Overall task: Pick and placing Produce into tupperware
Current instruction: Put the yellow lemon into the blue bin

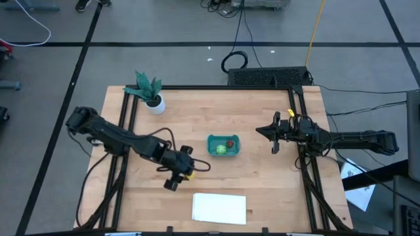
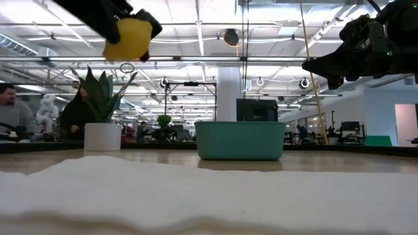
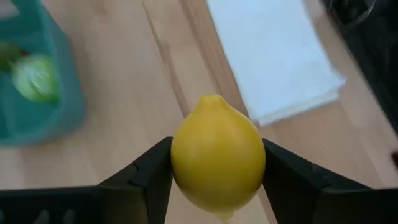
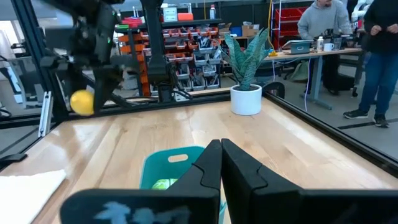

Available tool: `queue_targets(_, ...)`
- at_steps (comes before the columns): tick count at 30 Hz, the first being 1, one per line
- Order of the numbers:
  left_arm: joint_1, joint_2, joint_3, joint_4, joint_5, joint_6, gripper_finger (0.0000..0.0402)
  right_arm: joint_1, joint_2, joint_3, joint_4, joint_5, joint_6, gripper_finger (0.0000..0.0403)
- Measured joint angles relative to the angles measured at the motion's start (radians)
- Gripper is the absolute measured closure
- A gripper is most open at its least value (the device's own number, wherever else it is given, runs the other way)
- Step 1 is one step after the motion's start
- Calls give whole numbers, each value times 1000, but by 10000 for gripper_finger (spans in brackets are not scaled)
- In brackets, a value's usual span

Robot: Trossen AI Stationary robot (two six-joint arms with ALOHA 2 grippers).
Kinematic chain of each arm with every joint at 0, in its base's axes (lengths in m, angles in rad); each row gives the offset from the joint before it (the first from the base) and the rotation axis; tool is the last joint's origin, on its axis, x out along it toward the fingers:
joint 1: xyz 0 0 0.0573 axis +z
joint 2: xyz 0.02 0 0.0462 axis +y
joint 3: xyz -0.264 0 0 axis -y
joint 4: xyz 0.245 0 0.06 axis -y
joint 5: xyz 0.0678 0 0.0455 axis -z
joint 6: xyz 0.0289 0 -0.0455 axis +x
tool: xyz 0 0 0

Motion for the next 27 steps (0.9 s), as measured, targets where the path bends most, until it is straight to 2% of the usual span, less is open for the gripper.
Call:
queue_targets(13, 109, -156, 0, -54, 0, 56, 177, 0, 0, 0, -8, 0, -3, 403)
queue_targets(27, 387, -194, 0, -78, 21, 112, 177, 0, 0, 0, -8, 0, -10, 403)
